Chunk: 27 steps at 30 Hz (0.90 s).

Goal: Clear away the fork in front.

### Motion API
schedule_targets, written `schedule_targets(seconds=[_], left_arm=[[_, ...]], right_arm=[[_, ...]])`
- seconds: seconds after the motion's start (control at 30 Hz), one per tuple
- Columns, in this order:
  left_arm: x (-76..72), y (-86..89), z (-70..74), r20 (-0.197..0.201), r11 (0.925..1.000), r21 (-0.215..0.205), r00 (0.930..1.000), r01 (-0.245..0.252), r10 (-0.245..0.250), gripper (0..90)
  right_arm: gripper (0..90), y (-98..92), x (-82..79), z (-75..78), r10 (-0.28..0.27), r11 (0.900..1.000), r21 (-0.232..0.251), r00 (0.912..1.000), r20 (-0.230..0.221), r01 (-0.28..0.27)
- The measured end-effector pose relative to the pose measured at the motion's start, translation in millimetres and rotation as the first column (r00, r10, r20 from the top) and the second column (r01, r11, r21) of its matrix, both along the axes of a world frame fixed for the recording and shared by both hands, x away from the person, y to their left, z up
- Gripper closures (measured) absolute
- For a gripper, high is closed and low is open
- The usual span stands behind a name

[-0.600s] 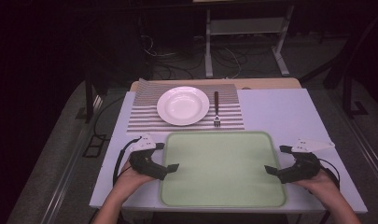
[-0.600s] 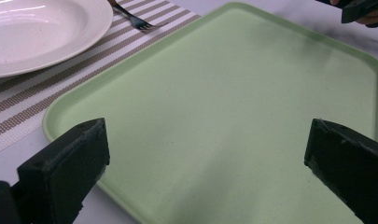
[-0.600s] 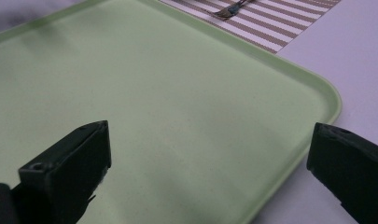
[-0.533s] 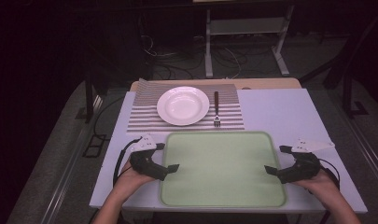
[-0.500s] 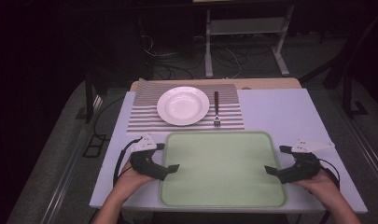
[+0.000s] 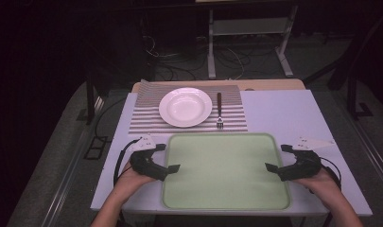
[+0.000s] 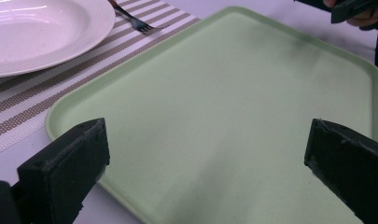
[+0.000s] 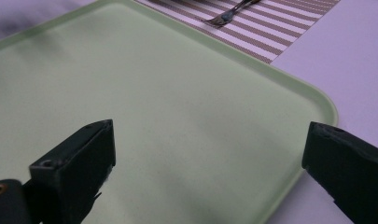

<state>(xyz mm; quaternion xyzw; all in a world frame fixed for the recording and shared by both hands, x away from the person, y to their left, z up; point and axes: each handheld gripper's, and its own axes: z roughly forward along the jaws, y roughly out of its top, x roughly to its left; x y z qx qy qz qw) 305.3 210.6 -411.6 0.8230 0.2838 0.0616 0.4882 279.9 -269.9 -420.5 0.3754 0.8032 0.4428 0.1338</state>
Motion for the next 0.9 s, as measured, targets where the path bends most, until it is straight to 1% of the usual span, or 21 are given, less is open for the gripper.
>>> schedule_targets(seconds=[0.1,0.27,0.43,0.57,0.9], left_arm=[[0.7,1.1,-1.6,-0.006,1.0,0.009,1.0,-0.001,0.001,0.0],[-0.8,1.3,-1.1,0.0,0.9999,0.013,1.0,-0.003,0.003,0.0],[-1.0,1.0,-0.9,0.004,0.9999,0.013,1.0,-0.009,0.009,0.0],[-0.9,1.1,-1.3,0.005,0.9999,0.01,0.9999,-0.01,0.01,0.0],[-2.6,2.7,-1.4,0.013,0.9999,0.006,0.9998,-0.015,0.015,0.0]], right_arm=[[1.3,2.6,2.6,0.5,0.004,1.0,-0.006,1.0,-0.002,-0.004],[1.3,7.1,6.7,0.7,0.006,1.0,-0.008,0.9998,-0.021,-0.007],[1.3,14.2,13.8,1.0,0.014,0.999,-0.039,0.9994,-0.031,-0.015],[1.3,17.4,17.1,1.5,0.023,0.999,-0.043,0.9991,-0.037,-0.025],[1.4,23.9,29.8,4.0,0.016,0.999,-0.043,0.9984,-0.054,-0.019]])
